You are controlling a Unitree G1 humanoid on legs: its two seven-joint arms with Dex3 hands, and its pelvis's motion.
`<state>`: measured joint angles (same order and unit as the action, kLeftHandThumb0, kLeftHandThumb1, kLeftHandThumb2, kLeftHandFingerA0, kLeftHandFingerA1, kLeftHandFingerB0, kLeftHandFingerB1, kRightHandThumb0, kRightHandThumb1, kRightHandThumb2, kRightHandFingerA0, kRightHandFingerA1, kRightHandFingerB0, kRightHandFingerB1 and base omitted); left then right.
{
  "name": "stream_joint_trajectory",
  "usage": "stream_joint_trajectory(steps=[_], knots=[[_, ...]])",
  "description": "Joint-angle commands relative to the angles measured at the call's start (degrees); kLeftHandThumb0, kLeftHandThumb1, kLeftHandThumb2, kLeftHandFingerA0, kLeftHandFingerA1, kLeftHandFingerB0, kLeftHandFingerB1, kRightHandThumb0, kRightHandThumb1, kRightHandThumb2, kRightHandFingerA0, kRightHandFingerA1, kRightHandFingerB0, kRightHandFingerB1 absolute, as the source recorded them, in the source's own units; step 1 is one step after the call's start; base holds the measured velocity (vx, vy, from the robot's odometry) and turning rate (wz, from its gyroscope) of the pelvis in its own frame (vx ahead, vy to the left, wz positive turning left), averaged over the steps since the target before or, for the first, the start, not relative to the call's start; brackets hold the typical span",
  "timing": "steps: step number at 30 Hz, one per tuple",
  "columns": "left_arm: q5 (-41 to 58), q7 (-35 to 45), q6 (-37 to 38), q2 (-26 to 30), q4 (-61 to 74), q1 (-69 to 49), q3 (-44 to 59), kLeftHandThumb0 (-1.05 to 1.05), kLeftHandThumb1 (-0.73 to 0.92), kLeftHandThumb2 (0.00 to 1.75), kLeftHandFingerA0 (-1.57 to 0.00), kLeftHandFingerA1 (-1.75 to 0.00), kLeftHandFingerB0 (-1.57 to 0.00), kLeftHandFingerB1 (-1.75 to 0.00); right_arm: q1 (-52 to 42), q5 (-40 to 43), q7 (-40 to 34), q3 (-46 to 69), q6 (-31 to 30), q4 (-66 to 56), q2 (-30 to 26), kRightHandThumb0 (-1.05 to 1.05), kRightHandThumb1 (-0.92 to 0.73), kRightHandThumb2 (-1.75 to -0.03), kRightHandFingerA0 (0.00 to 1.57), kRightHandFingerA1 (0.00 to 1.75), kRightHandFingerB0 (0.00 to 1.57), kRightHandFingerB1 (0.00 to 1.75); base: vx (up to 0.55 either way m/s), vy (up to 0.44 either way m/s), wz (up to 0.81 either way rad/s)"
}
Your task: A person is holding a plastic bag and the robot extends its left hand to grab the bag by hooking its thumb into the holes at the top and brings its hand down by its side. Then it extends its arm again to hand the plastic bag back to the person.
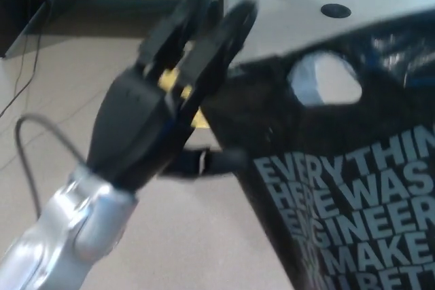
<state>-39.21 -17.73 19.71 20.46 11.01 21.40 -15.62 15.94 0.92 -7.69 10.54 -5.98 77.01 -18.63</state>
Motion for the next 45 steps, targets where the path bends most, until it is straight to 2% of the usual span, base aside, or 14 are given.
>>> stream_joint_trajectory(steps=[1,14,17,21,23,24,25,32,33,34,38,40,41,45], knots=[[-0.1,2.0,2.3,1.6,4.3,-7.1,1.5,-0.91,0.51,0.91,0.0,0.0,0.0,-0.06,-1.0,-0.1,0.0,1.0,0.7,-0.1,-0.5,-0.31,-0.51,-1.01,0.0,0.47,0.0,0.48,0.0,0.0,0.0],[-0.2,-19.6,14.4,-0.4,-24.8,-36.5,3.9,-0.75,0.44,0.86,-0.1,-0.25,0.0,-0.1,-3.9,-2.8,-0.3,-1.0,0.9,0.0,-1.0,-0.53,-0.66,-0.59,0.27,0.34,0.07,0.25,0.0,0.0,0.0],[2.8,-23.3,17.2,-1.8,-36.5,-38.4,5.6,-0.76,0.51,0.57,-0.06,-0.31,0.0,-0.25,-4.9,-2.5,0.5,-1.0,1.5,-0.1,-0.9,-0.52,-0.65,-0.63,0.23,0.34,0.07,0.21,0.0,0.0,0.0],[5.7,-22.9,19.0,-2.3,-50.4,-39.4,7.0,-0.73,0.46,0.83,-0.04,-0.29,-0.09,-0.17,-6.3,-1.9,3.3,-0.6,3.4,-0.1,-0.8,-0.48,-0.66,-0.63,0.23,0.33,0.08,0.21,0.0,0.0,0.0],[5.3,-24.2,19.7,-1.9,-55.2,-39.6,7.1,-0.71,0.45,0.83,-0.03,-0.35,-0.07,-0.2,-7.2,-2.5,4.4,-1.3,4.5,-0.2,-0.5,-0.3,-0.54,-1.03,0.0,0.47,0.0,0.49,0.0,0.0,0.0],[5.1,-24.6,19.7,-1.7,-59.0,-39.2,7.0,-0.7,0.57,0.58,-0.09,-0.3,-0.06,-0.23,-7.4,-2.8,5.2,-1.8,4.7,-0.2,-0.3,-0.52,-0.7,-0.6,0.25,0.32,0.06,0.25,0.0,0.0,0.0],[5.0,-24.5,19.8,-1.5,-60.6,-39.2,7.0,-0.82,0.52,0.84,-0.1,-0.25,-0.11,-0.14,-7.6,-3.0,5.6,-2.1,5.1,-0.2,-0.2,-0.53,-0.71,-0.61,0.26,0.32,0.07,0.24,0.0,0.0,0.0],[8.2,-20.7,21.8,-1.4,-68.0,-39.0,9.1,-0.81,0.52,0.85,-0.06,-0.43,-0.02,-0.31,-10.2,-6.4,5.5,-7.3,12.6,-1.6,0.2,-0.68,-0.64,-0.89,0.2,0.44,0.09,0.38,0.0,0.0,0.0],[8.5,-20.5,23.1,-1.6,-69.2,-40.5,9.1,-0.71,0.6,0.59,-0.14,-0.34,-0.13,-0.25,-12.4,-6.0,6.2,-7.3,13.6,-1.8,0.2,-0.67,-0.64,-0.88,0.19,0.43,0.12,0.38,0.0,0.0,0.0],[8.6,-20.4,23.7,-1.6,-69.8,-40.9,9.3,-0.36,0.3,0.91,-0.02,-0.5,0.0,-0.48,-13.1,-6.0,6.4,-7.6,13.9,-1.9,0.1,-0.67,-0.65,-0.88,0.19,0.44,0.11,0.38,0.0,0.0,0.0],[8.3,-21.1,23.2,-1.7,-71.4,-44.5,9.8,-0.37,0.29,0.91,-0.01,-0.5,0.0,-0.48,-19.9,-6.0,8.3,-9.0,19.3,-4.1,-1.5,-0.59,-0.79,-0.64,0.21,0.34,0.17,0.28,0.0,0.0,0.0],[8.7,-21.6,24.7,-1.9,-72.0,-48.1,10.0,-0.74,0.47,0.8,-0.16,-0.45,-0.09,-0.37,-26.8,-5.5,9.6,-8.7,26.0,-5.7,-3.0,-0.33,-0.56,-1.07,0.01,0.49,0.01,0.47,0.0,0.0,0.0],[9.1,-21.2,25.1,-1.9,-72.8,-48.6,10.2,-0.76,0.48,0.82,-0.17,-0.46,-0.09,-0.37,-29.0,-6.1,9.6,-9.3,27.8,-6.3,-3.6,-0.58,-0.78,-0.64,0.18,0.32,0.17,0.29,0.0,0.0,0.0],[12.2,-17.6,25.1,-2.7,-74.7,-48.4,11.9,-0.77,0.48,0.81,-0.16,-0.45,-0.1,-0.37,-35.5,-7.0,9.6,-10.3,34.1,-8.9,-5.0,-0.59,-0.76,-0.63,0.22,0.34,0.18,0.29,0.0,0.0,0.0]])
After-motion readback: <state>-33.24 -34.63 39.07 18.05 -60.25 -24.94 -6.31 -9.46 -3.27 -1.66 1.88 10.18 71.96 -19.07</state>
